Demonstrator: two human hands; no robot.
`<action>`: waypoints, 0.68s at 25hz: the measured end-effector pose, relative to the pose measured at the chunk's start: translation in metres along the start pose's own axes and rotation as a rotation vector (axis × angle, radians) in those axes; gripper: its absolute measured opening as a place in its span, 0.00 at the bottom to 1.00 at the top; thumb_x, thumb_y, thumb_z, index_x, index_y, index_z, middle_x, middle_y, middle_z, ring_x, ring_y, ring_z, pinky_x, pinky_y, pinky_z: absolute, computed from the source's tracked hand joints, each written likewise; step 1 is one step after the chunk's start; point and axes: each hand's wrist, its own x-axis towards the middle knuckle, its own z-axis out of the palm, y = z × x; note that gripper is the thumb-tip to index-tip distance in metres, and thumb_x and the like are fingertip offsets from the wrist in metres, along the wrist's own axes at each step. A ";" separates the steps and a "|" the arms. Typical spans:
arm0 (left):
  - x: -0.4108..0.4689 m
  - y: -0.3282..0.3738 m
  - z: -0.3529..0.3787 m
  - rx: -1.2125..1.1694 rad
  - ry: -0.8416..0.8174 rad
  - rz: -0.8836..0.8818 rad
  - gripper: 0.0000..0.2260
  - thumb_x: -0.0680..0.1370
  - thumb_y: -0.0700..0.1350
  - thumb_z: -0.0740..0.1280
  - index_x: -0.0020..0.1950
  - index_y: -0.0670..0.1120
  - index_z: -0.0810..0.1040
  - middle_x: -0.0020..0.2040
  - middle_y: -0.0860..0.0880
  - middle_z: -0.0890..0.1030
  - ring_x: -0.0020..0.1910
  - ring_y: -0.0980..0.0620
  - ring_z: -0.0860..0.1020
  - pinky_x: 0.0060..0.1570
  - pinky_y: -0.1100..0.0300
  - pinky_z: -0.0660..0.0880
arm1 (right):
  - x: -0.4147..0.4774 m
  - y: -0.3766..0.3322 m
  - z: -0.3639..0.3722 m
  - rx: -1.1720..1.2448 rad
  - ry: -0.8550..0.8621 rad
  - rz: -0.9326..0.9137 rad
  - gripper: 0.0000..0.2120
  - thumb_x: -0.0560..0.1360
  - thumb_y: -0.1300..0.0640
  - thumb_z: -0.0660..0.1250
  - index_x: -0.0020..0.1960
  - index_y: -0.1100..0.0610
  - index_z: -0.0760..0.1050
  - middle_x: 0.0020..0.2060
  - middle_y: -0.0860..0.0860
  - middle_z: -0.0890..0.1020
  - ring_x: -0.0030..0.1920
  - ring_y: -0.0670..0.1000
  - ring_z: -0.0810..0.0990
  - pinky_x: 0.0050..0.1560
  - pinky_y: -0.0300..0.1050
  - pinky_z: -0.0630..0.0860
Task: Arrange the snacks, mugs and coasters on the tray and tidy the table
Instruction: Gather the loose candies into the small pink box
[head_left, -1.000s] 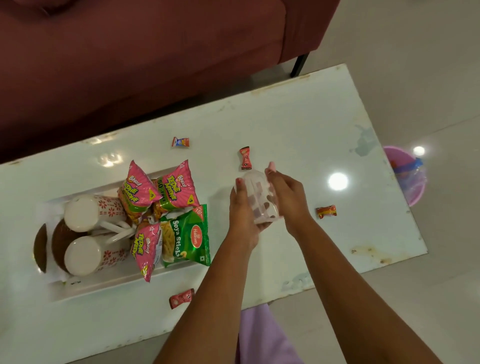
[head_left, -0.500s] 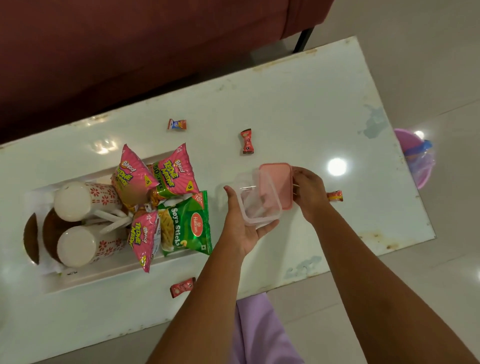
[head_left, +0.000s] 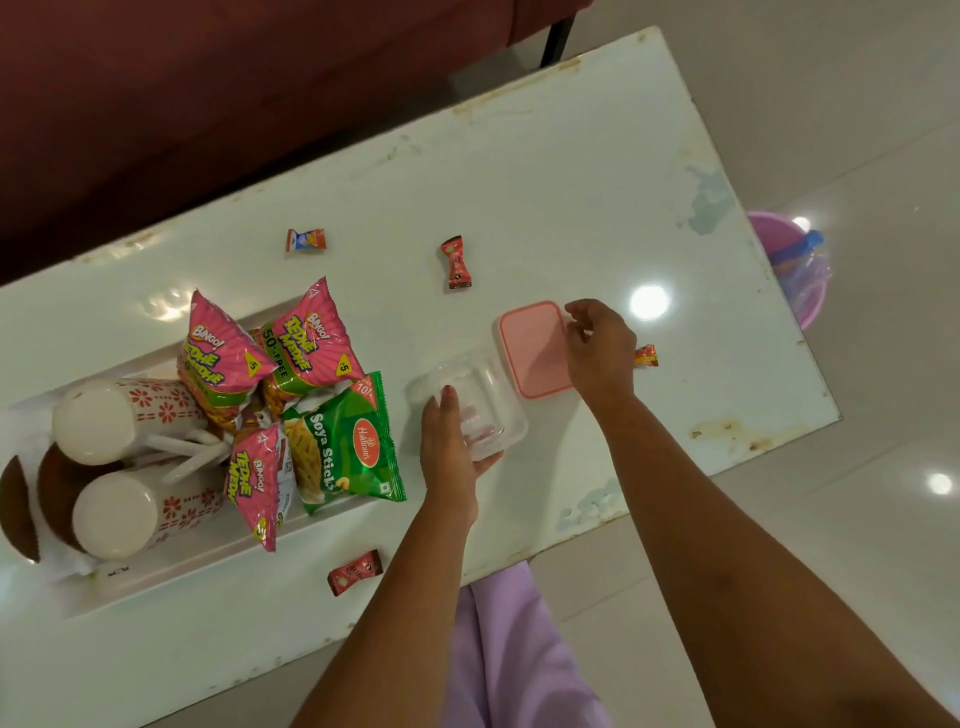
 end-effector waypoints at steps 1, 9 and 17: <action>0.000 0.001 0.004 0.036 0.017 0.047 0.22 0.79 0.56 0.59 0.71 0.51 0.65 0.64 0.44 0.74 0.57 0.43 0.78 0.46 0.49 0.79 | -0.001 0.005 -0.005 -0.031 0.034 -0.035 0.15 0.77 0.68 0.58 0.61 0.60 0.76 0.58 0.56 0.80 0.59 0.54 0.78 0.60 0.40 0.70; 0.004 -0.016 0.011 0.492 0.207 0.259 0.30 0.78 0.60 0.55 0.73 0.41 0.63 0.73 0.41 0.63 0.69 0.38 0.67 0.64 0.39 0.71 | -0.031 0.043 -0.036 -0.459 -0.001 -0.155 0.26 0.72 0.76 0.55 0.66 0.62 0.70 0.67 0.56 0.72 0.70 0.59 0.64 0.60 0.52 0.74; -0.044 -0.066 -0.110 1.354 0.220 0.780 0.16 0.70 0.38 0.72 0.56 0.47 0.77 0.54 0.47 0.82 0.54 0.44 0.78 0.47 0.50 0.75 | -0.044 0.042 -0.024 -0.512 0.022 -0.122 0.21 0.71 0.77 0.54 0.59 0.63 0.71 0.55 0.60 0.77 0.59 0.61 0.71 0.42 0.47 0.68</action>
